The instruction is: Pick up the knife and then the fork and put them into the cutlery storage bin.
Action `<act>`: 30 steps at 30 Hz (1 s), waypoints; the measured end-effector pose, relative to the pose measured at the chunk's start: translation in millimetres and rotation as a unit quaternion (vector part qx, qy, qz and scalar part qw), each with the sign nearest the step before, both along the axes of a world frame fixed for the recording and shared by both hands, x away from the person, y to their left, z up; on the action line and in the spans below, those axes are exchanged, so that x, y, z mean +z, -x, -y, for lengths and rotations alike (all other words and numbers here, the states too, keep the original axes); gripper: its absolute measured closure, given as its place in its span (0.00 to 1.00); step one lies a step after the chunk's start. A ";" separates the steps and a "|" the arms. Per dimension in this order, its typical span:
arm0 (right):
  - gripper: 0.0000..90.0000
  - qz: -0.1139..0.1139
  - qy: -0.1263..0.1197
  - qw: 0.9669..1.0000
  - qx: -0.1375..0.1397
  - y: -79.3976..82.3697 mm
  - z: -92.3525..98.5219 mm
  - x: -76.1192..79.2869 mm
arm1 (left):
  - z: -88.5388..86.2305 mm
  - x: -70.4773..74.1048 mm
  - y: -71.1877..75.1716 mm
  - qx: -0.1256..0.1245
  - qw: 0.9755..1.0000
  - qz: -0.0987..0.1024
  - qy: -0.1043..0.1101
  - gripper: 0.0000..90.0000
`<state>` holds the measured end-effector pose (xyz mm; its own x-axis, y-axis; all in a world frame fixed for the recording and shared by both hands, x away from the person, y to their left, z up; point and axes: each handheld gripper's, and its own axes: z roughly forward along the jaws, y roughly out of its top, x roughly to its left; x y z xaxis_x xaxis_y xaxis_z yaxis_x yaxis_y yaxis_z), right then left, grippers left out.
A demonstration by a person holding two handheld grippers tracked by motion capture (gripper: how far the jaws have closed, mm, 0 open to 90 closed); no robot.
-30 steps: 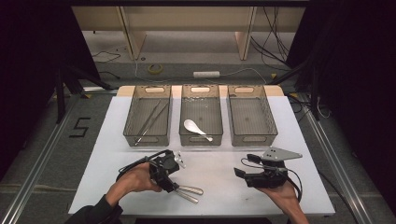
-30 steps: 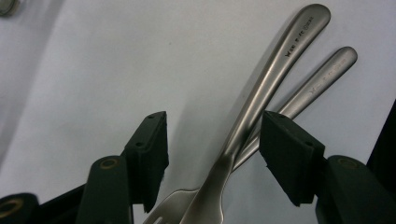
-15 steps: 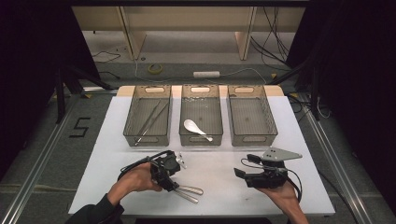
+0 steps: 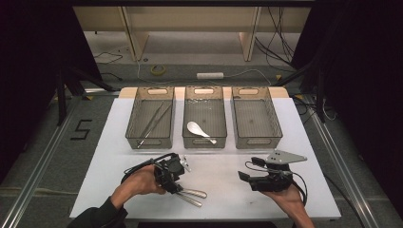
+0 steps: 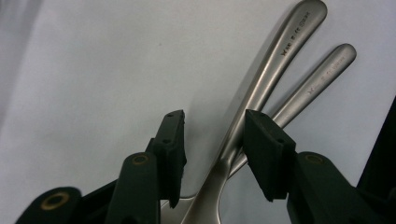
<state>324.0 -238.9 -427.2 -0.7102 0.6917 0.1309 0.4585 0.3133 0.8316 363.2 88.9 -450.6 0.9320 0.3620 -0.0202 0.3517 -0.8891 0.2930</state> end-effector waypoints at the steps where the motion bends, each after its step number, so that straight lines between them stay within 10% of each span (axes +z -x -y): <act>1: 0.29 0.000 0.000 1.000 -0.001 0.1 0.1 0.2 | 0.5 -0.5 0.9 0.002 1.000 0.001 0.002 0.66; 30: 0.30 0.003 0.001 1.000 -0.002 0.9 -0.1 1.9 | 15.1 -9.0 5.3 -0.035 0.998 -0.012 -0.046 0.76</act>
<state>323.1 -238.8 -425.2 -0.7076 0.6953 0.1264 0.4554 0.3119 0.8338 357.9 73.8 -459.6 0.9547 0.2973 -0.0120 0.2936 -0.9347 0.2004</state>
